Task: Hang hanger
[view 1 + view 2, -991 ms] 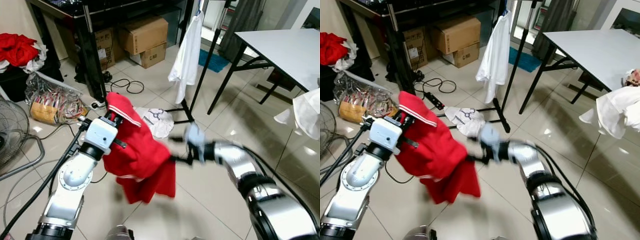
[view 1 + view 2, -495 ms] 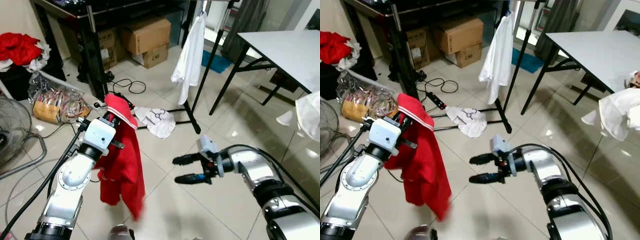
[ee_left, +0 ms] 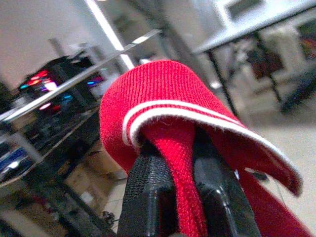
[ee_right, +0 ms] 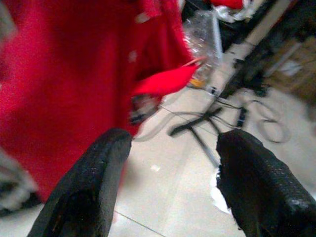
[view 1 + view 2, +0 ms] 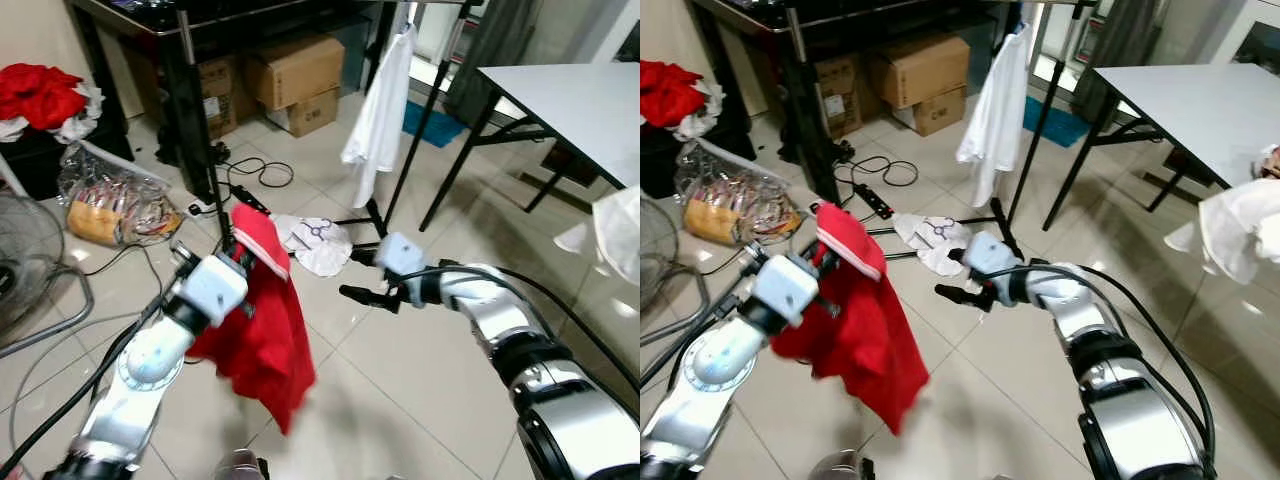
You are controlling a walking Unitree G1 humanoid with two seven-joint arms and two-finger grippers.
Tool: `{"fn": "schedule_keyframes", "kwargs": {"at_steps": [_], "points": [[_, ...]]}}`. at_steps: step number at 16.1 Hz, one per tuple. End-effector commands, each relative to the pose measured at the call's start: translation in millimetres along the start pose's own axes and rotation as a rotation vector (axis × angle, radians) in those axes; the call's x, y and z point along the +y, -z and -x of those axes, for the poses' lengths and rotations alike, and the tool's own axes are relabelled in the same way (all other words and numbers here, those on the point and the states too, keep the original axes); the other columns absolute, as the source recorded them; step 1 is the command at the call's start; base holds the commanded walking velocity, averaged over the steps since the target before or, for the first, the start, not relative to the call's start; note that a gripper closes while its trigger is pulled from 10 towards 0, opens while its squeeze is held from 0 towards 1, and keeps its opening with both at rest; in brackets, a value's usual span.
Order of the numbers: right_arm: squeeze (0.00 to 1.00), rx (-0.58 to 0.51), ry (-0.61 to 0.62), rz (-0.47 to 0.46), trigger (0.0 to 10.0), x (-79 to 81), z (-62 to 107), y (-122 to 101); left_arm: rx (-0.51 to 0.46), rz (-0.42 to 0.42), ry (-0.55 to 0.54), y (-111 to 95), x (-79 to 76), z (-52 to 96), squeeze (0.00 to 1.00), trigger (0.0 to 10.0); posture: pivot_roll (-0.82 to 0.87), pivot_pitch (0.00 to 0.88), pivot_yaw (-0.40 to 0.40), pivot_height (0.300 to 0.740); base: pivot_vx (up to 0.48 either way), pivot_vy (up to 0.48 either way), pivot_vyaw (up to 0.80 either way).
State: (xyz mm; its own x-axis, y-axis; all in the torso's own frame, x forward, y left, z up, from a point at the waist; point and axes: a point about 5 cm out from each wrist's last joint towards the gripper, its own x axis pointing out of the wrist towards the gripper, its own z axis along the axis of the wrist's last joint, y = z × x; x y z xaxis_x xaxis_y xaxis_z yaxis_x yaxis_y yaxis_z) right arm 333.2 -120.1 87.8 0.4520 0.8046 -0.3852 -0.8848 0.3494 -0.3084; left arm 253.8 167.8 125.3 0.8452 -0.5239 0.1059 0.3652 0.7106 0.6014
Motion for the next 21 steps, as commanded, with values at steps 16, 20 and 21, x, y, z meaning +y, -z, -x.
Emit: {"fn": "schedule_keyframes", "kwargs": {"at_steps": [16,20,21], "points": [[0.00,0.232,-0.079,0.597,10.0,10.9,-13.4,8.0,-0.133,-0.379,0.419,-16.4,-11.6,5.0,0.00,10.0,0.17,0.038,-0.080,0.740,0.000,0.000,0.00],[0.00,0.244,-0.052,0.672,10.0,11.5,-20.4,5.0,-0.158,-0.454,0.487,-17.6,-14.5,2.7,0.00,10.0,0.18,0.040,-0.087,0.740,0.000,0.000,0.00],[0.00,0.251,-0.041,0.702,10.0,10.9,-21.5,4.8,-0.170,-0.483,0.505,-18.3,-15.6,1.6,0.00,10.0,0.18,0.040,-0.086,0.740,0.000,0.000,0.00]]}}
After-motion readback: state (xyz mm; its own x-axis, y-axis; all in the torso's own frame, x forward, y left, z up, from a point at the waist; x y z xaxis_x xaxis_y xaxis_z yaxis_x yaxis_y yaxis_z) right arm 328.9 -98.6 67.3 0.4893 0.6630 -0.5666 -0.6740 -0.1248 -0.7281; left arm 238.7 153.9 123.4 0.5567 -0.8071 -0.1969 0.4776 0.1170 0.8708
